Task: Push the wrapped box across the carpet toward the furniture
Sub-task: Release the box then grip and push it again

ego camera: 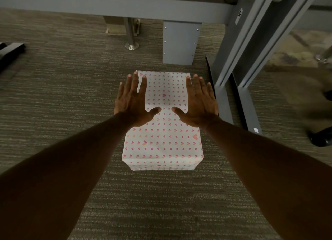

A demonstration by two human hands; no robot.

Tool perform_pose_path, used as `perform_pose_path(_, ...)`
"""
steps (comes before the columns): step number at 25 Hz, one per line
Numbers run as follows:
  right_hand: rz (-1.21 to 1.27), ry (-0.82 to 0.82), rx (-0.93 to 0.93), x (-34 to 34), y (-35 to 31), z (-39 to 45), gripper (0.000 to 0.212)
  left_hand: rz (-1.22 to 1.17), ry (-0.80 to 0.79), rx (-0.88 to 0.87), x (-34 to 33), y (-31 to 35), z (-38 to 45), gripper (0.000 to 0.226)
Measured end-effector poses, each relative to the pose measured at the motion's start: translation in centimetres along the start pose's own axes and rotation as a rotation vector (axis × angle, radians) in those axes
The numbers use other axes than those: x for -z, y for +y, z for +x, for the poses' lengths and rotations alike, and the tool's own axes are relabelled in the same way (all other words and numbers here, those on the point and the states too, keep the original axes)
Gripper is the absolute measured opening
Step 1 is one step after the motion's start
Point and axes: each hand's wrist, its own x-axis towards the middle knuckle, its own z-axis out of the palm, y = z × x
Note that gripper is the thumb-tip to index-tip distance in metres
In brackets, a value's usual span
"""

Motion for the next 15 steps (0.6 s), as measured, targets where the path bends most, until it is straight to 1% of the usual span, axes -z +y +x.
perform_pose_path(6, 0.007, -0.011, -0.012, -0.4, 0.3, -0.2, 0.112, 0.016, -0.024, 0.021, -1.0, -0.6, -0.4, 0.111)
perform_pose_path(11, 0.039, -0.018, -0.033, -1.1, 0.6, -0.5, 0.111, -0.049, -0.031, 0.050, -1.8, -1.2, -1.2, 0.112)
perform_pose_path(13, 0.090, -0.032, -0.055, -1.4, 0.8, -0.7, 0.108, -0.079, -0.069, 0.082, -2.3, -1.6, -1.5, 0.111)
perform_pose_path(15, 0.196, -0.056, -0.116, -1.9, 1.0, -0.8, 0.099, -0.156, -0.120, 0.147, -2.6, -2.1, -1.7, 0.105)
